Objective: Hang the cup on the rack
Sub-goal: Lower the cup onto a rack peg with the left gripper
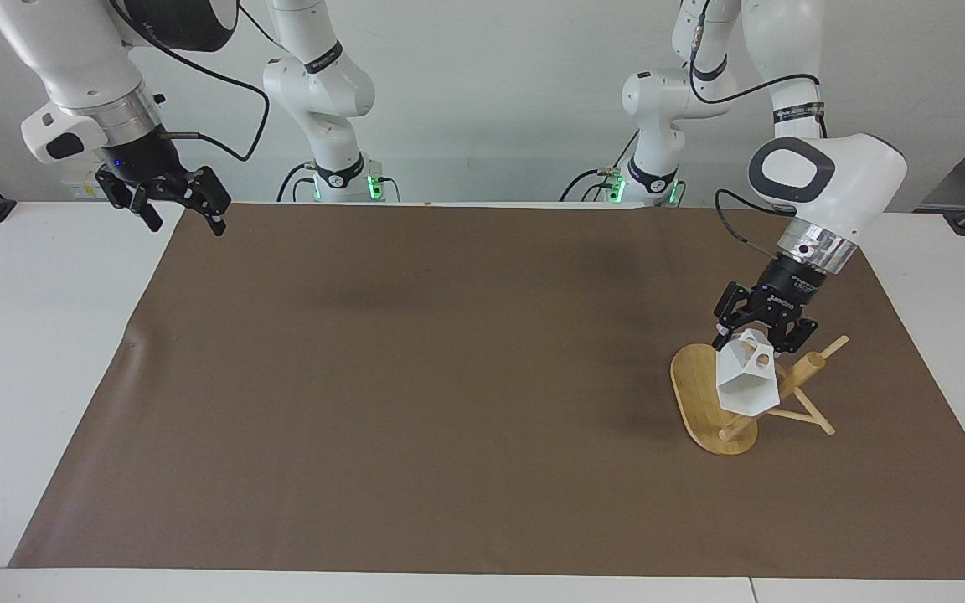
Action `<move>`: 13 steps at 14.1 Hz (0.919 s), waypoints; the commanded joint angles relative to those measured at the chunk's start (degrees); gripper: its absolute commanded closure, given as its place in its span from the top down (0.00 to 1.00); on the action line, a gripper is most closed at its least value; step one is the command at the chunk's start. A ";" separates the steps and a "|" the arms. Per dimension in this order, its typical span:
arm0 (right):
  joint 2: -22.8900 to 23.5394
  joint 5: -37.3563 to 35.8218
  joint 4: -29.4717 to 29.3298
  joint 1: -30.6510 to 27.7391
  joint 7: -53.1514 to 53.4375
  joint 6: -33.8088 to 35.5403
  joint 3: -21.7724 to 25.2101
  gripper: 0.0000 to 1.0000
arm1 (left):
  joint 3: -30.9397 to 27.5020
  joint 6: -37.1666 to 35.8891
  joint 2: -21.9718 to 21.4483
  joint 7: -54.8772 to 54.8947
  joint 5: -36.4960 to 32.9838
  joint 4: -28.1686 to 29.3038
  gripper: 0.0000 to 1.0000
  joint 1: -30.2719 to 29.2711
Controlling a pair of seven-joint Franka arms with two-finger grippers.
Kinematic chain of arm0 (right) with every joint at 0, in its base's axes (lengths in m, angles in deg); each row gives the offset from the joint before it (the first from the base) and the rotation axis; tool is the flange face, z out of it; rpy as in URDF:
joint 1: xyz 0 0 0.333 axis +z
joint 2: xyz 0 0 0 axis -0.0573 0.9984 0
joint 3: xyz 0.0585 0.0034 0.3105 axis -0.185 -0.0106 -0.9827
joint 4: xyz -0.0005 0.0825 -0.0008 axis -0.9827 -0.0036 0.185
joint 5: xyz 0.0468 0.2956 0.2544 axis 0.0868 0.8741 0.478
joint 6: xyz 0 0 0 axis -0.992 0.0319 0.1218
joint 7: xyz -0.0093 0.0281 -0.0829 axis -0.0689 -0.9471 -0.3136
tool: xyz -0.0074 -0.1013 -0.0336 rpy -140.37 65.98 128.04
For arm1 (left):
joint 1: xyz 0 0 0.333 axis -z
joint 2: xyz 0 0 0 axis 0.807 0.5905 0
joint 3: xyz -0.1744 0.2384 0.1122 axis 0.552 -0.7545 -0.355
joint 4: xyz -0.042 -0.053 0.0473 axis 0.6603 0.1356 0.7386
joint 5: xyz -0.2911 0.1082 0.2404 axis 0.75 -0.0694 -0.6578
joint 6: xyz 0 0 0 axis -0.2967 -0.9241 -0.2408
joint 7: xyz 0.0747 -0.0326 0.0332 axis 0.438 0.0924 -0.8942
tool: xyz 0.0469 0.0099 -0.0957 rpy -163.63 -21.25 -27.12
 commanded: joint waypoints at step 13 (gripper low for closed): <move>-0.55 -0.62 0.29 -0.29 -1.36 0.97 -0.04 1.00 | -0.03 -3.71 0.21 -0.84 -0.22 -1.55 1.00 -0.55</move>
